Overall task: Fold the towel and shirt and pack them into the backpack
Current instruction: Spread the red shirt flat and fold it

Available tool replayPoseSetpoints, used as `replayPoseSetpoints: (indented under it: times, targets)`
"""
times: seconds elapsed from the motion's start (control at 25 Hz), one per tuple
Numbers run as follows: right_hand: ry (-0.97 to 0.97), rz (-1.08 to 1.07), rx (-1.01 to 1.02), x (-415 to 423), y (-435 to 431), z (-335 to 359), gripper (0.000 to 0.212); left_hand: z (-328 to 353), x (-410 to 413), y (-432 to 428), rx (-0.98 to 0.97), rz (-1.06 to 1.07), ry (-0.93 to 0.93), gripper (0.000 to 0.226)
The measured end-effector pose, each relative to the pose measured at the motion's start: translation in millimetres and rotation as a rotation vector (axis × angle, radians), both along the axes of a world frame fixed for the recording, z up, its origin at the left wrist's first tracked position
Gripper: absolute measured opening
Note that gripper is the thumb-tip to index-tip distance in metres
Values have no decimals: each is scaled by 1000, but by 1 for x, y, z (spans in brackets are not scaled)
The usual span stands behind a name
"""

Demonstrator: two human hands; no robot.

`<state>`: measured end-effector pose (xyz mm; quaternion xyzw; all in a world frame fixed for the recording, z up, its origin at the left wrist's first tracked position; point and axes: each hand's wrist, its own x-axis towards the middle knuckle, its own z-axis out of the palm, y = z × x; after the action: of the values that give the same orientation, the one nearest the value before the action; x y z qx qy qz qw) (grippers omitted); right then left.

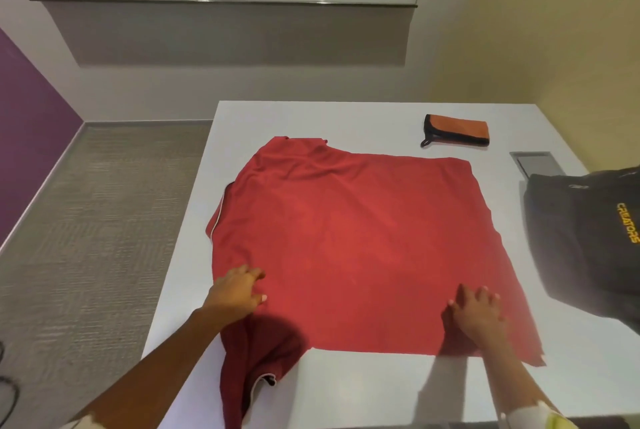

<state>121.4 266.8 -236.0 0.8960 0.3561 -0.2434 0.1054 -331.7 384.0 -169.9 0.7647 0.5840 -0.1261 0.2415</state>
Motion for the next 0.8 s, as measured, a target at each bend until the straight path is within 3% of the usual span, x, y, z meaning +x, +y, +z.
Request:
replayPoseSetpoints:
  times: [0.12,0.2,0.32,0.44,0.6,0.8]
  targets:
    - [147,3,21,-2,-9,0,72,-21,12,-10,-21,-162,221,94]
    - [187,13,-42,14,-19,0,72,-29,12,-18,-44,-229,341,105]
    - [201,19,-21,19,-19,9,67,-27,13,-22,-77,-196,382,90]
    - [65,-42,49,16,6,28,52,-13,19,-8,-112,-154,367,64]
    - [-49,72,111,29,65,45,49,1,51,26,78,-42,325,39]
    - [42,284,146,25,149,38,56,-18,84,88,312,-42,218,33]
